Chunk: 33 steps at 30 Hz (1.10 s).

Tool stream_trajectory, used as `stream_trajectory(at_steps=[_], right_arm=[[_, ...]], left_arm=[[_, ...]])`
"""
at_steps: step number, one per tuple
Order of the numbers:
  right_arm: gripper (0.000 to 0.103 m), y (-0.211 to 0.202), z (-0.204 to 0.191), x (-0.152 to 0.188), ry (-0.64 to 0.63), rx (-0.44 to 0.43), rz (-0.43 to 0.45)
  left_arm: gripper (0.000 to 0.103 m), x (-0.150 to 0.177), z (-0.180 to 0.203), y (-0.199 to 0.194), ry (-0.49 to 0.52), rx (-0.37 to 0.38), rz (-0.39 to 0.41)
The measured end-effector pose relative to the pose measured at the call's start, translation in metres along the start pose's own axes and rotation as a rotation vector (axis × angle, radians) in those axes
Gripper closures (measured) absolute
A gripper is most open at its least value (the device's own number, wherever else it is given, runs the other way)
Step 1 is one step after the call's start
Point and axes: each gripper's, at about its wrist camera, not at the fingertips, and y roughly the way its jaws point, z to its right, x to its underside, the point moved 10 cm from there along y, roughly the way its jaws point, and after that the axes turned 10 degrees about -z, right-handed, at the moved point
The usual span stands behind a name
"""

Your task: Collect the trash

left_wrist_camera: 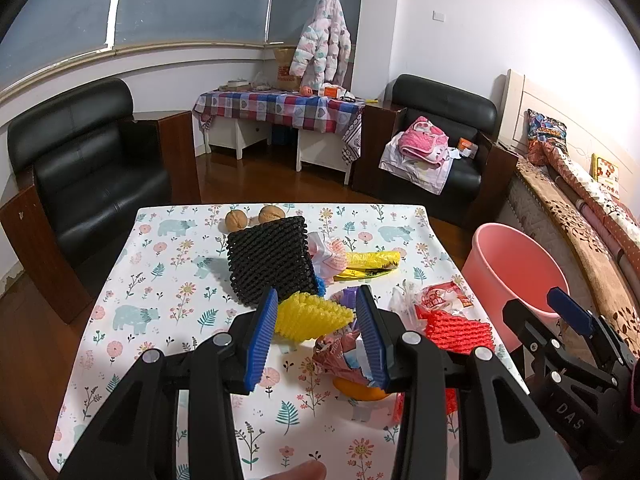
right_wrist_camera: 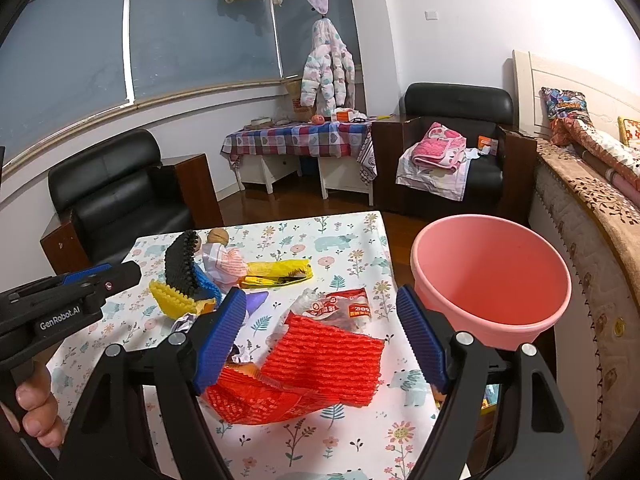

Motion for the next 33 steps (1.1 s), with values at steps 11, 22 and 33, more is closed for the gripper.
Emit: stream_trajectory(at_steps=[11, 22, 33], right_arm=[[0.025, 0.003, -0.001, 0.002, -0.024, 0.012, -0.003], [0.025, 0.016, -0.002, 0.014, -0.023, -0.035, -0.083], [0.03, 0.029, 0.009, 0.034, 0.002, -0.086, -0.179]], left_arm=[[0.063, 0.001, 0.0, 0.001, 0.008, 0.018, -0.016], [0.063, 0.006, -0.021, -0.005, 0.013, 0.128, -0.04], [0.063, 0.026, 0.032, 0.009, 0.147, 0.277, -0.125]])
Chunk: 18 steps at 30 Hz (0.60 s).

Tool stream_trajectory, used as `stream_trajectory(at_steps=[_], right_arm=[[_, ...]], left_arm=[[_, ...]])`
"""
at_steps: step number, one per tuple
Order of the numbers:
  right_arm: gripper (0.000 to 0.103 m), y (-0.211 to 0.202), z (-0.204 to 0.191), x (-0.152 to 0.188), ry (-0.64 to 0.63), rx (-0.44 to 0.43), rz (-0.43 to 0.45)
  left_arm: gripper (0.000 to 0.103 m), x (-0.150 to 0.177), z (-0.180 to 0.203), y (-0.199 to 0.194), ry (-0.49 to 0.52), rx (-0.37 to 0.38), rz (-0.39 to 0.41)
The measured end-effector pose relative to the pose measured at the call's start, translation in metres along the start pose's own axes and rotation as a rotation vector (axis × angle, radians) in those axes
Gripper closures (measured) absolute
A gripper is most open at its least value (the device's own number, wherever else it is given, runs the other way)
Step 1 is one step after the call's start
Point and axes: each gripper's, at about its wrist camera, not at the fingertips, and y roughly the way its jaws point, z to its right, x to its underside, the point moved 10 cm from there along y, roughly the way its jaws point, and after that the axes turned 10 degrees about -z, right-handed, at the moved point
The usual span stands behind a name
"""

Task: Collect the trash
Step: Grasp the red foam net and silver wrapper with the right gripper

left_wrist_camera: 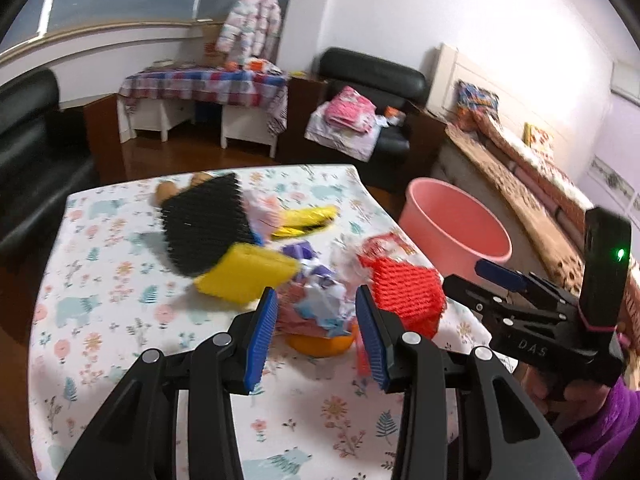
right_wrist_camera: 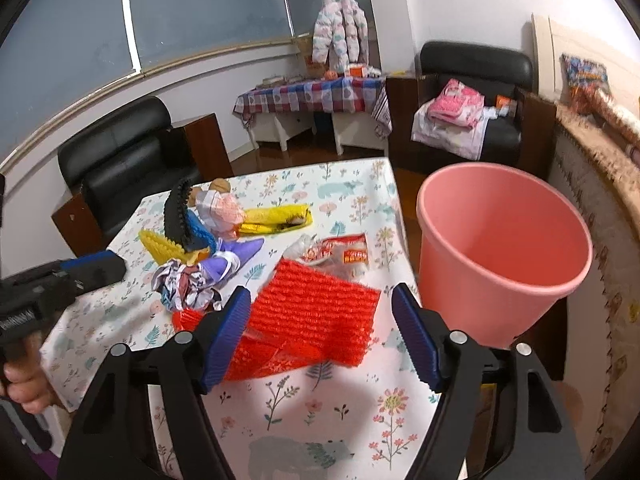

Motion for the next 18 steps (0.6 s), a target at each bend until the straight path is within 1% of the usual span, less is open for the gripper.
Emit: stream_trajectory(at_steps=[3, 4, 7, 9, 10, 13, 14, 18], right_arm=[[0.032, -0.002, -0.004, 0.004, -0.001, -0.087, -0.02], [0.032, -0.006, -0.01, 0.005, -0.015, -0.146, -0.024], [0.032, -0.012, -0.028, 0.011, -0.082, -0.249, -0.047], [0.032, -0.012, -0.038, 0.014, -0.118, -0.275, -0.059], [0.032, -0.01, -0.043, 0.016, -0.138, -0.29, -0.074], [0.032, 0.0, -0.052, 0.02, -0.17, -0.303, -0.116], [0.032, 0.003, -0.053, 0.021, -0.176, -0.305, -0.125], [0.032, 0.013, -0.059, 0.021, -0.22, -0.291, -0.146]], left_arm=[[0.063, 0.0, 0.006, 0.012, 0.019, -0.006, -0.022], [0.063, 0.0, 0.007, 0.017, 0.026, -0.011, -0.029], [0.063, 0.0, 0.006, 0.029, 0.034, -0.038, -0.053], [0.065, 0.001, 0.0, 0.037, 0.027, -0.054, -0.073], [0.074, 0.003, -0.003, 0.04, 0.02, -0.056, -0.081], [0.077, 0.002, -0.007, 0.042, 0.001, -0.042, -0.08], [0.084, 0.002, -0.006, 0.041, 0.004, -0.038, -0.077], [0.085, 0.002, -0.006, 0.034, 0.017, -0.034, -0.069]])
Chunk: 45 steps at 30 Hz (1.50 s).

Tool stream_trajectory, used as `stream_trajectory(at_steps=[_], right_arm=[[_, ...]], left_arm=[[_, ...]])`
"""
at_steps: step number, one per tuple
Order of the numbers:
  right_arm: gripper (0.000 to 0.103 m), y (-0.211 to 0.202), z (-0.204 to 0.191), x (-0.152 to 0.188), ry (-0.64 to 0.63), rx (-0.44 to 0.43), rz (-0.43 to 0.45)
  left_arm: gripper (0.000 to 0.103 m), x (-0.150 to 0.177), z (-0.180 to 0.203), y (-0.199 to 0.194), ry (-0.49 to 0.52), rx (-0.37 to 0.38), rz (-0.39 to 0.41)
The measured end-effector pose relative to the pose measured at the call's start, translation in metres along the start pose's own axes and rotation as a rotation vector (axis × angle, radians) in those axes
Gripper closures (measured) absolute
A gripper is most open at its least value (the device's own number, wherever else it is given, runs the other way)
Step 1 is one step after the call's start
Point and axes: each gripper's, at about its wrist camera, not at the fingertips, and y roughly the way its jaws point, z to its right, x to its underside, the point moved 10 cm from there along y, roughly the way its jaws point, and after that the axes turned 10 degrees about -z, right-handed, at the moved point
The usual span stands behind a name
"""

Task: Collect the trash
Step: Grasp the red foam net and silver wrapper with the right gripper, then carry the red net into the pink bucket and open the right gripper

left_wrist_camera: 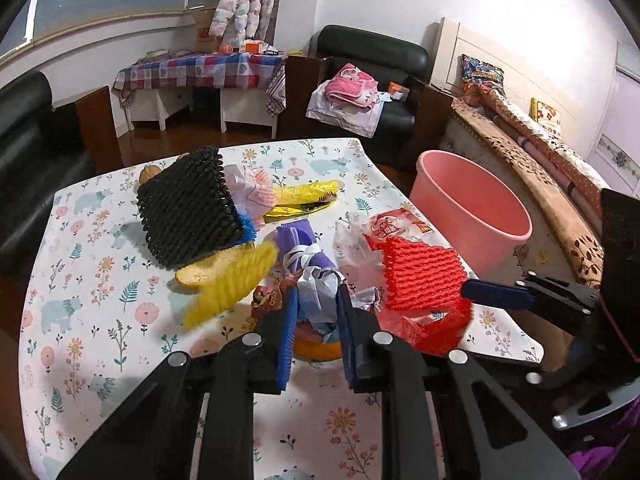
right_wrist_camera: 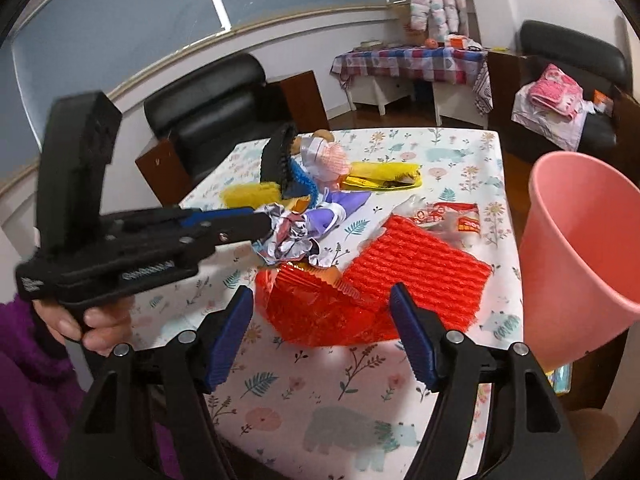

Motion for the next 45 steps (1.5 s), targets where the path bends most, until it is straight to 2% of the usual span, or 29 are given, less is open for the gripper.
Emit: stream_trajectory(at_steps=[2, 4, 5, 7, 9, 10, 14, 18, 21, 25, 28, 35, 37, 39, 45], right_arm=[[0.035, 0.004, -0.002, 0.0, -0.022, 0.006, -0.007], [0.052, 0.008, -0.002, 0.002, -0.031, 0.008, -0.029], [0.057, 0.011, -0.002, 0.004, -0.03, 0.01, -0.043], [0.078, 0.016, -0.001, 0.009, -0.019, -0.01, -0.076], [0.09, 0.021, 0.001, 0.015, -0.008, -0.02, -0.106], [0.092, 0.022, 0.001, 0.018, -0.009, -0.023, -0.117], [0.092, 0.009, -0.002, 0.019, 0.003, -0.058, -0.086], [0.092, -0.014, 0.024, 0.008, 0.086, 0.002, -0.014], [0.091, -0.021, 0.06, 0.002, 0.195, 0.065, 0.012], [0.069, -0.005, 0.091, 0.006, 0.324, 0.053, -0.027], [0.068, 0.008, 0.098, 0.007, 0.361, 0.037, -0.05], [0.068, 0.028, 0.098, 0.01, 0.352, 0.044, -0.096], [0.08, 0.025, 0.094, 0.011, 0.34, 0.022, -0.085], [0.087, 0.023, 0.091, 0.011, 0.318, 0.015, -0.08], [0.089, 0.002, 0.079, 0.003, 0.289, -0.003, -0.007]], left_arm=[[0.086, 0.0, -0.003, -0.003, -0.009, 0.003, 0.005], [0.086, 0.001, -0.005, -0.007, -0.025, 0.012, 0.008], [0.086, 0.001, -0.007, -0.008, -0.035, 0.017, 0.009], [0.086, 0.001, -0.01, -0.01, -0.052, 0.027, 0.012], [0.086, 0.001, -0.011, -0.011, -0.059, 0.031, 0.014], [0.086, 0.002, -0.012, -0.012, -0.062, 0.033, 0.014], [0.086, 0.0, -0.01, -0.02, -0.061, 0.048, 0.03], [0.087, -0.004, -0.006, -0.029, -0.052, 0.066, 0.058], [0.087, -0.007, -0.002, -0.034, -0.047, 0.081, 0.073], [0.087, -0.01, 0.002, -0.039, -0.036, 0.083, 0.085], [0.087, -0.011, 0.001, -0.043, -0.037, 0.081, 0.093], [0.087, -0.016, 0.001, -0.044, -0.045, 0.075, 0.092], [0.087, -0.016, 0.001, -0.043, -0.042, 0.079, 0.091], [0.087, -0.018, 0.002, -0.043, -0.038, 0.074, 0.091], [0.087, -0.026, 0.008, -0.039, -0.042, 0.077, 0.085]])
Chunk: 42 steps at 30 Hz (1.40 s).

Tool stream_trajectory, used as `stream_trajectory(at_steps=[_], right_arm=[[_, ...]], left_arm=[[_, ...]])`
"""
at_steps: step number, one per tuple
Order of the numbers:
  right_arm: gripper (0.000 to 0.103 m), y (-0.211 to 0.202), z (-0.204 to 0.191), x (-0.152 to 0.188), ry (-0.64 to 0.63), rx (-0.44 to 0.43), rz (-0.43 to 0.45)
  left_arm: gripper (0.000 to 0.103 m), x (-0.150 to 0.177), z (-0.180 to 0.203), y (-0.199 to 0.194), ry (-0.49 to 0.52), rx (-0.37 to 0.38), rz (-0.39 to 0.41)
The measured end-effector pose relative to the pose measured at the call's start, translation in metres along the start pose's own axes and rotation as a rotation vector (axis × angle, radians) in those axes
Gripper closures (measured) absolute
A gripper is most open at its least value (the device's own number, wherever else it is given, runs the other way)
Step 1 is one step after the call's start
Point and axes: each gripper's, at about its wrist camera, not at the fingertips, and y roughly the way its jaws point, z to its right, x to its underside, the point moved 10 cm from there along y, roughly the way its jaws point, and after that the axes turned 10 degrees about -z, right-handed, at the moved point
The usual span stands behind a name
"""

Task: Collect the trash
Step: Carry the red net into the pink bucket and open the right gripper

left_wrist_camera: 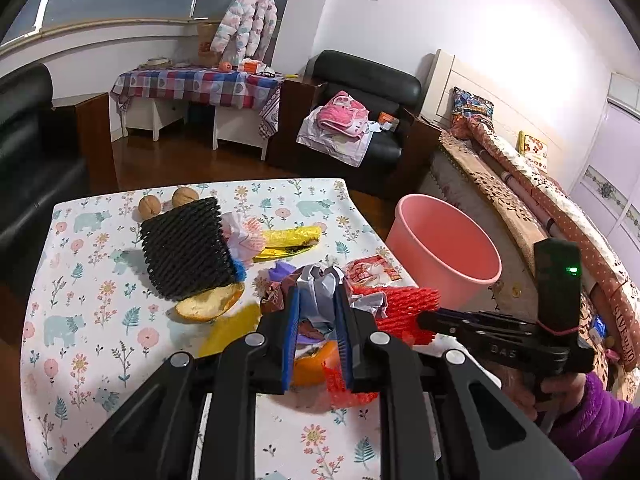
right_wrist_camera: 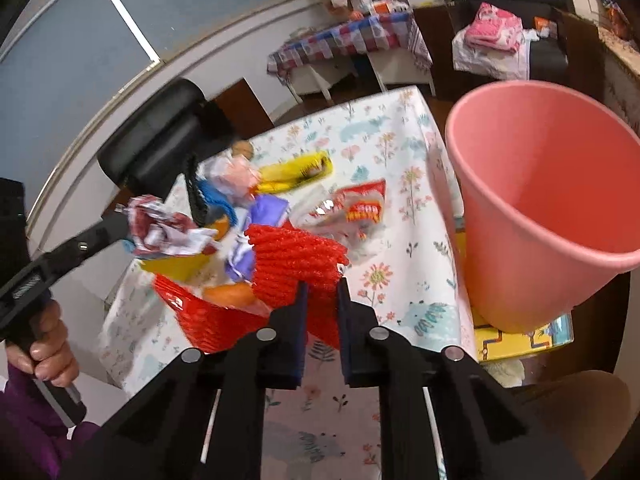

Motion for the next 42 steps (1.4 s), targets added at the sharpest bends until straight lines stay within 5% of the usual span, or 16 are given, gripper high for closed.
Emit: stream_trajectory(at_steps=[7, 16, 25, 35, 40, 42], right_arm=[[0.089, -0.046, 0.006, -0.018, 0.0, 0.049, 0.121], [0.089, -0.096, 0.067, -0.034, 0.118, 0.242, 0.25], [0.089, -0.11, 0.142, -0.021, 0.257, 0.41, 0.25], [0.089, -0.105, 0.164, -0.02, 0.275, 0.481, 0.231], [0.089, -0.102, 0.166, -0.022, 0.273, 0.49, 0.226], [0.089, -0.101, 0.168, -0.023, 0.28, 0.487, 0.225]], left_arm=[[0.087, -0.027, 0.029, 0.009, 0.022, 0.034, 0.022], [0.087, -0.071, 0.097, 0.044, 0.065, 0.115, 0.025], [0.086, -0.083, 0.168, 0.103, 0.155, 0.177, -0.048], [0.085, -0.073, 0.192, 0.159, 0.189, 0.173, -0.131], [0.056, -0.074, 0.187, 0.163, 0.165, 0.168, -0.137], [0.055, -0.075, 0.183, 0.162, 0.152, 0.171, -0.135]])
